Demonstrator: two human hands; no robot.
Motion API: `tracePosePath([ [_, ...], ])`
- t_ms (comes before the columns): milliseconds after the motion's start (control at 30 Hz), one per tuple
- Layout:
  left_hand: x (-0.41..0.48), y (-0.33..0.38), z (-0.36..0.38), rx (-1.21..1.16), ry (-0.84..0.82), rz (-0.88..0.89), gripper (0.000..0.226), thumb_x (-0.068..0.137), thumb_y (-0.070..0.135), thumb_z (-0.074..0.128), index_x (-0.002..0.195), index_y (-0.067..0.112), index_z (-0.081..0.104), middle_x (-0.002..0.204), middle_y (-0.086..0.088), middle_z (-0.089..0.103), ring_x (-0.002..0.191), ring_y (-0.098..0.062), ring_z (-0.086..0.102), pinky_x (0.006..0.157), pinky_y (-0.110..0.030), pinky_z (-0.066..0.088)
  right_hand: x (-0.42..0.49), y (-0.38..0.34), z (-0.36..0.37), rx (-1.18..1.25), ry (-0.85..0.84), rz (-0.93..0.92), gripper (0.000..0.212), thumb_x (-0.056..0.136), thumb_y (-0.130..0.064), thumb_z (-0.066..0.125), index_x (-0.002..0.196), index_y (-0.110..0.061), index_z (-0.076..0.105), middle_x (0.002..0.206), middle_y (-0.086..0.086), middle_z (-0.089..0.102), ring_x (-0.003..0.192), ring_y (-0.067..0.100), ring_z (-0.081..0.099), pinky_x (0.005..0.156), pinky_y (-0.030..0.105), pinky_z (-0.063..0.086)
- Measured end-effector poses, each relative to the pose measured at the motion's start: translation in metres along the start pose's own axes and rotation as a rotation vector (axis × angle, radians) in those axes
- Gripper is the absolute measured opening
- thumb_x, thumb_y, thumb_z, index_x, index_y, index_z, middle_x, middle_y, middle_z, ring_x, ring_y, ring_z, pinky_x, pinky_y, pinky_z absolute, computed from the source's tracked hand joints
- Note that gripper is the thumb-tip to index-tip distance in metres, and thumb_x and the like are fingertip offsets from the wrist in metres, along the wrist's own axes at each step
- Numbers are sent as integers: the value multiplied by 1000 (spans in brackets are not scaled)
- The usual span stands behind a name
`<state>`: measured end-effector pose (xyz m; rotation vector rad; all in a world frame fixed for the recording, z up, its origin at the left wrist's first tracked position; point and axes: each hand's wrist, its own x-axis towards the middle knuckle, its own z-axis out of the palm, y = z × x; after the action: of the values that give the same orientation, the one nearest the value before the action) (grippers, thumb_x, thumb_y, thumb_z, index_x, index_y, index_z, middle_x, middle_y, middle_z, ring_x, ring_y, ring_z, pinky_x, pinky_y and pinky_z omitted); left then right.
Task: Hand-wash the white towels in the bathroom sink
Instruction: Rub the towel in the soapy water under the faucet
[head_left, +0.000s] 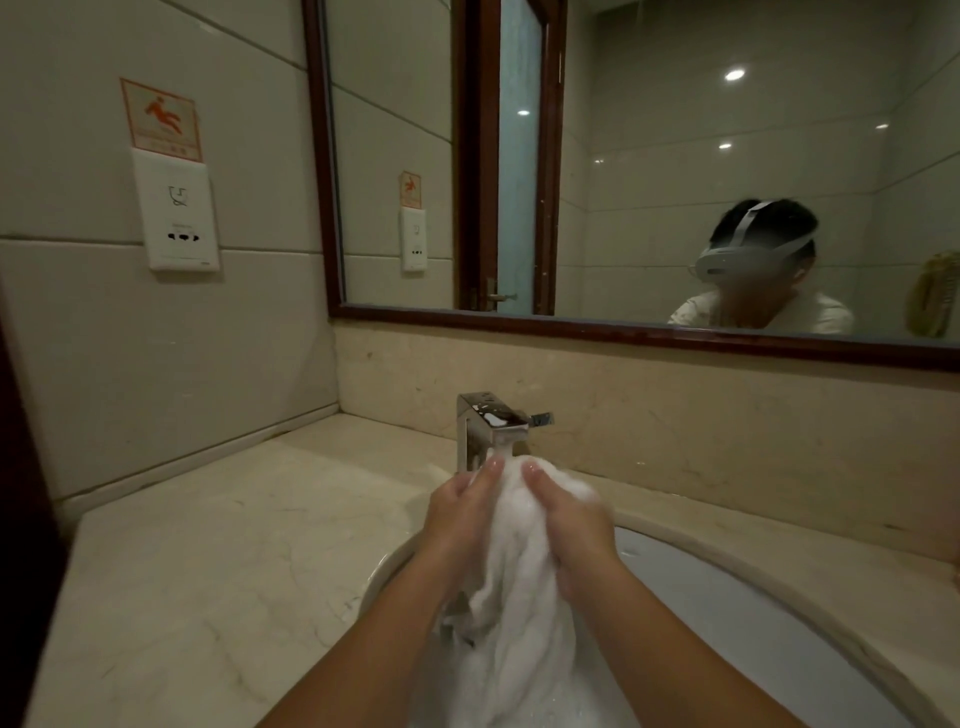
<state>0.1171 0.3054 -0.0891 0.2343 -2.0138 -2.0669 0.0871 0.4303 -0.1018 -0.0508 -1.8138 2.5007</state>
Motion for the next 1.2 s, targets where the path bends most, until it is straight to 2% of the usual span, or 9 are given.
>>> tracePosePath([
  [133, -5, -13, 8, 245, -191, -24, 96, 69, 101, 47, 138, 36, 60, 132, 1, 70, 115, -21, 69, 99, -44, 57, 0, -8, 0, 159, 42, 38, 33, 88, -35, 85, 103, -7, 77, 94, 15, 80, 88, 30, 79, 75, 37, 63],
  [333, -3, 2, 12, 243, 39, 64, 28, 108, 49, 47, 110, 28, 65, 108, -1, 72, 89, -11, 64, 79, -30, 55, 7, -4, 1, 118, -68, -15, 46, 92, -24, 80, 136, -14, 69, 114, 12, 79, 105, 28, 77, 92, 41, 62],
  [433, 1, 5, 10, 137, 188, 27, 34, 108, 52, 43, 112, 25, 63, 110, -4, 70, 97, -24, 67, 89, -37, 56, 1, 2, -3, 59, -150, -28, 57, 95, -27, 77, 148, -20, 57, 128, 6, 72, 110, 21, 72, 93, 34, 58],
  [567, 6, 2, 6, -32, 262, -57, 54, 104, 58, 49, 137, 17, 63, 126, -14, 70, 112, -36, 68, 101, -50, 56, -8, 6, -9, -192, -237, -53, 29, 94, -45, 75, 111, -22, 72, 100, -2, 80, 84, 5, 77, 68, 19, 58],
  [733, 5, -2, 1, -78, 146, -26, 28, 104, 51, 55, 120, 30, 64, 99, 2, 72, 92, -19, 70, 71, -31, 57, -14, 5, 3, -208, -130, 16, 37, 102, -53, 63, 119, -21, 69, 107, 3, 78, 98, 21, 75, 83, 36, 62],
  [833, 1, -8, 3, -18, 60, 9, 46, 96, 64, 60, 132, 35, 53, 103, 8, 67, 94, -14, 67, 74, -31, 56, -15, -6, 10, -81, -32, 97, 31, 111, -46, 47, 112, -24, 68, 103, 4, 73, 98, 24, 71, 96, 42, 58],
  [933, 1, -10, 3, -32, 40, -14, 70, 80, 71, 73, 133, 26, 60, 112, 1, 74, 99, -19, 72, 81, -35, 61, -14, -17, 13, 46, -26, 84, 31, 112, -41, 45, 107, -22, 70, 100, 5, 75, 91, 20, 72, 89, 40, 60],
  [1033, 0, -5, 3, -40, 116, -30, 36, 94, 50, 71, 115, 22, 70, 97, -3, 77, 87, -20, 74, 65, -29, 55, -16, -16, 12, -36, -24, 102, 33, 106, -52, 54, 104, -22, 67, 99, 6, 73, 88, 22, 71, 78, 37, 59],
  [1200, 5, 2, -1, -229, 223, -72, 39, 97, 46, 70, 120, 15, 70, 103, -11, 78, 90, -30, 76, 79, -40, 62, -9, 17, 7, -249, -78, 46, 81, 66, -88, 72, 122, -29, 70, 112, -4, 78, 106, 23, 74, 102, 48, 58],
])
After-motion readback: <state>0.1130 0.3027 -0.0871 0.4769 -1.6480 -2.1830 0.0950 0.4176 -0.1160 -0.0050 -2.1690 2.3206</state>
